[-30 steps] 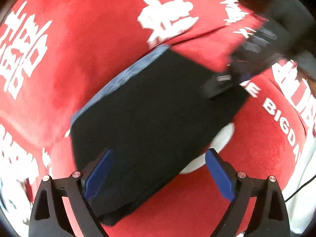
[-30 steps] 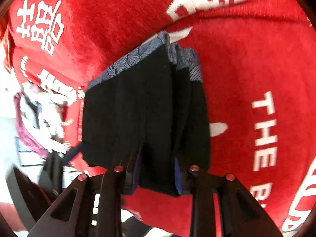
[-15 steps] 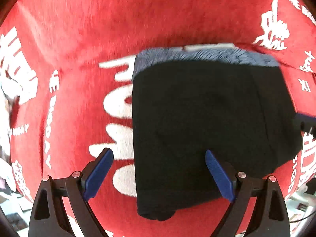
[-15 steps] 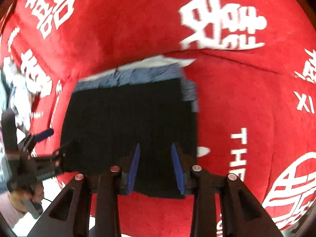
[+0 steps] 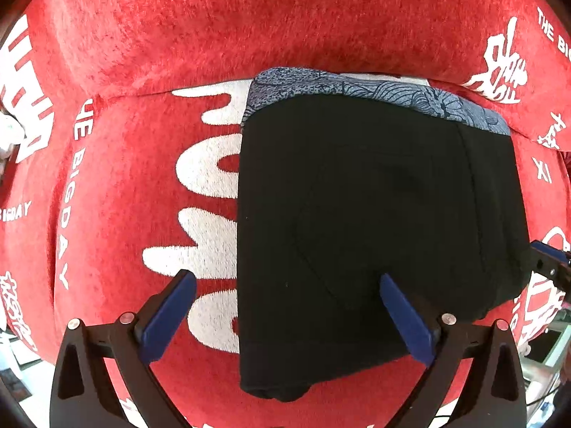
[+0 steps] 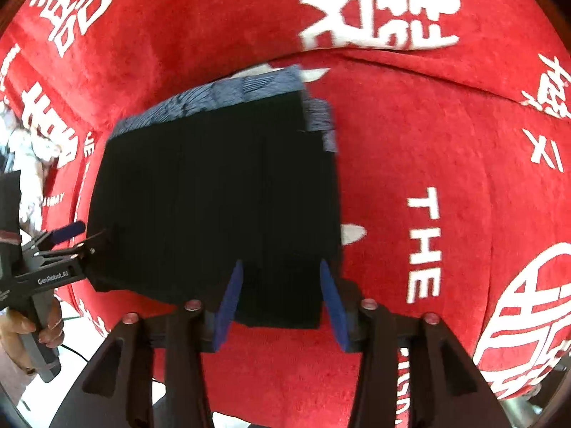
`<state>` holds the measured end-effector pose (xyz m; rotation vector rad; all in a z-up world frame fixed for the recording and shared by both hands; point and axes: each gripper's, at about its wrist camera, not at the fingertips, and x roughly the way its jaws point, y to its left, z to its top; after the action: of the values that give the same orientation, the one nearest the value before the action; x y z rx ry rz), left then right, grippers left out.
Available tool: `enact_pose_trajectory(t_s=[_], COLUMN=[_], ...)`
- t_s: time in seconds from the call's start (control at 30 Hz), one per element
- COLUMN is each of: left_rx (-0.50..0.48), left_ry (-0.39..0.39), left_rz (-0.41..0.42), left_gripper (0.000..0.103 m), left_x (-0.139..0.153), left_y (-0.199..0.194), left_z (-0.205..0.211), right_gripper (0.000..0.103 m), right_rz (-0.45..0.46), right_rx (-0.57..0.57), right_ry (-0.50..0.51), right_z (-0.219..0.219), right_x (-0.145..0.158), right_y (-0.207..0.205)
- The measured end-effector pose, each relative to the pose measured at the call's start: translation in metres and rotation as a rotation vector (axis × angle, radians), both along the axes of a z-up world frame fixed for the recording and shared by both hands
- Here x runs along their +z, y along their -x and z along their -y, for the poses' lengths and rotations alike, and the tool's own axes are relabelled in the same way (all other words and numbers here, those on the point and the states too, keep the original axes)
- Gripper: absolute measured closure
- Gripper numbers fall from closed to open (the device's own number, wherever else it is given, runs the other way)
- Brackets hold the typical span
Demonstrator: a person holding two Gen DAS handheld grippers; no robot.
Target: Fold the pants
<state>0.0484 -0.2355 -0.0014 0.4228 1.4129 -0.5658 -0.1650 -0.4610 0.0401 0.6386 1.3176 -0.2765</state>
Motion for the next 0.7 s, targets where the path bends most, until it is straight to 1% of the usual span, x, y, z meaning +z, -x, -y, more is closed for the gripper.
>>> enact_pose_trajectory(t_s=[0.13,0.27,0.37,0.5,0.57,0.7], left_rx=[-0.015,-0.029,-0.019,0.001,0.014,0.068], left_ry=[-0.005,-0.004,0.001,0.019,0.057,0.176], left_rz=[0.001,-0.002,-0.023,-0.061,-0.092,-0.192], left_gripper=[0.0,0.0,0.0,0.0,0.0,0.0], left_x=[0.001,0.001,-0.001,-0.005,-0.005,-0.007], left_y=[-0.002,-0.006,-0.01,-0.017,-0.022,-0.039], left_z=[0.003,0.006,0.007,0.009,0.009,0.003], right_gripper=[0.049,0.047,0.045,0.039,0.035,0.033], right_rz=[-0.014,0.0,0.029,0.095,0.114,0.151], right_rx=[-0.074,-0.108,-0.115,-0.161,-0.179,-0.197], right_ry=[-0.043,-0.089,-0.118,-0.206,-0.257,-0.416], right_z=[0.019,0.031,0.037,0.052,0.057,0.065], right_x=[-0.006,-0.012,-0.014,-0.019,-0.023,-0.04], right_y=[0.013,0.019,0.021,0.024,0.025,0.025])
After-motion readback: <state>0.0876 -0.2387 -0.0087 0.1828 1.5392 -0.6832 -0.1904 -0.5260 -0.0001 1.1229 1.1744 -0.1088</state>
